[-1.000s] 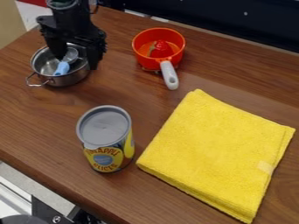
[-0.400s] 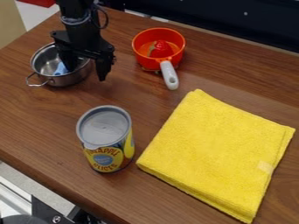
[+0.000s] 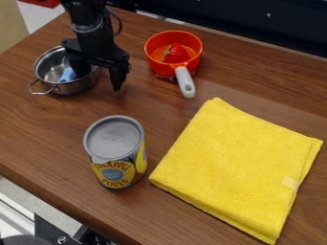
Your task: Moves the object to the right side of the table
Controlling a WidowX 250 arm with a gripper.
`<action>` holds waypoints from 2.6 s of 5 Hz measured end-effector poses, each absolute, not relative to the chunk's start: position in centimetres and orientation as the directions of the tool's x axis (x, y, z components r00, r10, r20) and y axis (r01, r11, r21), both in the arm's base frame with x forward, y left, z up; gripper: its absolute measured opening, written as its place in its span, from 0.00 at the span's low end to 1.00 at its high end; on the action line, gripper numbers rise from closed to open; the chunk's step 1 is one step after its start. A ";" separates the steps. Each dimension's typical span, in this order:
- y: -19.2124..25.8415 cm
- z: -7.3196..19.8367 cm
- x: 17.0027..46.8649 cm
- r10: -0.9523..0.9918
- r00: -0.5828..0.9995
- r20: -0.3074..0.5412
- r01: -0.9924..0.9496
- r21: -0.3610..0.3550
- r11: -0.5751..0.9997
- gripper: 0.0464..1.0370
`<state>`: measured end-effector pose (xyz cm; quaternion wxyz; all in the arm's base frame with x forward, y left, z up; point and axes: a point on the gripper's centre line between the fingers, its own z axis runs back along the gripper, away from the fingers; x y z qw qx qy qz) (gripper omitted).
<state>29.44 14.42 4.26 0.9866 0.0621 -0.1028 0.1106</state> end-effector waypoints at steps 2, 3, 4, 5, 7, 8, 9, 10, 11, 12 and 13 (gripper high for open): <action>14.9 3.9 29.6 0.230 0.948 0.219 -0.260 0.122 0.958 0.93; 14.9 3.8 29.8 0.237 0.947 0.216 -0.267 0.125 0.956 0.67; 15.2 3.7 30.3 0.205 0.959 0.197 -0.244 0.201 0.949 0.38; 16.1 3.7 30.1 0.205 0.965 0.161 -0.243 0.273 0.931 0.15; 17.0 4.2 30.2 0.136 0.982 0.133 -0.179 0.401 0.898 0.02; 16.6 5.1 29.6 0.150 0.984 0.096 -0.176 0.388 0.905 0.02; 15.7 7.8 30.5 0.152 0.983 0.099 -0.178 0.361 0.915 0.02; 13.1 10.5 31.6 0.117 0.991 0.064 -0.131 0.289 0.948 0.02; 9.2 12.7 31.8 0.011 0.999 0.045 -0.022 0.235 0.972 0.02; 4.7 14.7 32.1 -0.087 0.992 0.086 0.066 0.224 0.972 0.02; 0.2 15.7 32.8 -0.152 0.980 0.127 0.122 0.218 0.968 0.02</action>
